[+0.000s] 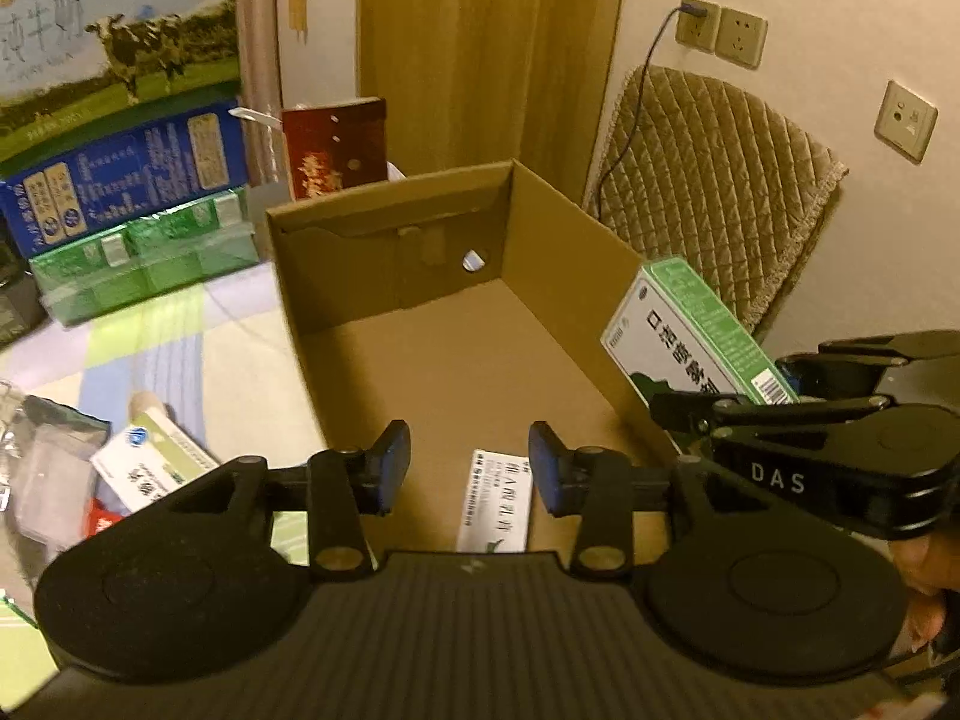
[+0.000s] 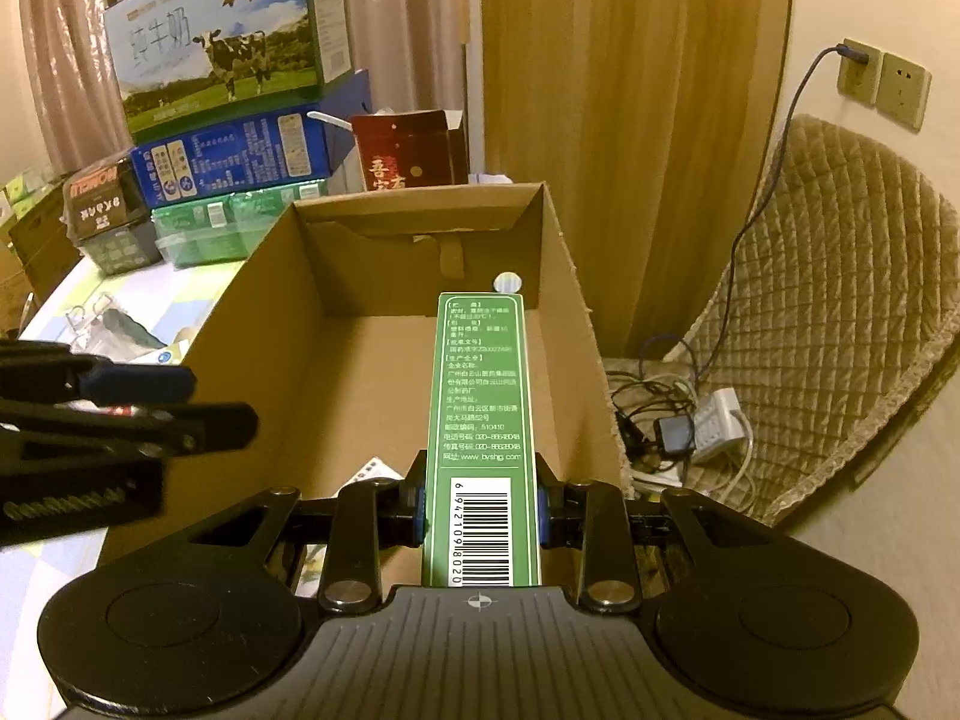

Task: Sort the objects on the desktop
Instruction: 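Open the left tool dropping the white box while the right tool releases the green box, then move both open tools back over the table items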

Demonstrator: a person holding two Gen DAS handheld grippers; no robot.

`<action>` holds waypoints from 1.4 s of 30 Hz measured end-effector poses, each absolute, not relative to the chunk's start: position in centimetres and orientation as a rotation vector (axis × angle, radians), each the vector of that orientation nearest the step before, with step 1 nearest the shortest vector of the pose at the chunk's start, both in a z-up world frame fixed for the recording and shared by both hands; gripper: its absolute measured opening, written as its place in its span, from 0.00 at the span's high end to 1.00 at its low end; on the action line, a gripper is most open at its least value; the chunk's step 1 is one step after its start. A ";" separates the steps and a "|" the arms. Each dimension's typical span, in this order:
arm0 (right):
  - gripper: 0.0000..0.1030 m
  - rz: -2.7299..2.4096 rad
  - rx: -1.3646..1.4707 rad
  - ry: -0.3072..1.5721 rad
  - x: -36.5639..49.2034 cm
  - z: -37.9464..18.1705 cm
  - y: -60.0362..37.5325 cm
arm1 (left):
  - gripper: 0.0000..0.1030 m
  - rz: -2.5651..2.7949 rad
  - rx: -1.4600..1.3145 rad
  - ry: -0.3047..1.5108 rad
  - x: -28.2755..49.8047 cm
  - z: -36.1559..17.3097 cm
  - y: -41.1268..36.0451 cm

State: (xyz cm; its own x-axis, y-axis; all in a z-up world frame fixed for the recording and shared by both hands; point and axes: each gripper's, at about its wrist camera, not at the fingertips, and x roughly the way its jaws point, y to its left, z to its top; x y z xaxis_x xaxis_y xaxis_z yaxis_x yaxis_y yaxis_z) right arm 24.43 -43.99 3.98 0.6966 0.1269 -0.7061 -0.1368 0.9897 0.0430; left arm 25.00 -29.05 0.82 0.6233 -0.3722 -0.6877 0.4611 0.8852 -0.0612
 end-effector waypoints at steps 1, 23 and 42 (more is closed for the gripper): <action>0.73 0.148 -0.014 0.787 24.5 4.0 -43.8 | 0.64 -0.476 0.123 0.754 24.9 1.1 -28.7; 0.39 0.197 -0.015 0.698 19.8 8.6 -40.7 | 0.57 -0.415 0.095 0.725 20.5 3.8 -23.1; 0.02 0.320 -0.081 0.636 14.2 10.9 -32.4 | 0.23 -0.272 0.088 0.696 14.5 5.0 -13.0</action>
State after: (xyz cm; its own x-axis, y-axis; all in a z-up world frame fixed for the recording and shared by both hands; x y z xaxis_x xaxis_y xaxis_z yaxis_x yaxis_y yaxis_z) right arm 14.24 -32.39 10.90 0.7574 0.2690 -0.5950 -0.3181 0.9478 0.0236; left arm 14.52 -12.98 5.03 0.7339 -0.2175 -0.6435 0.2761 0.9611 -0.0100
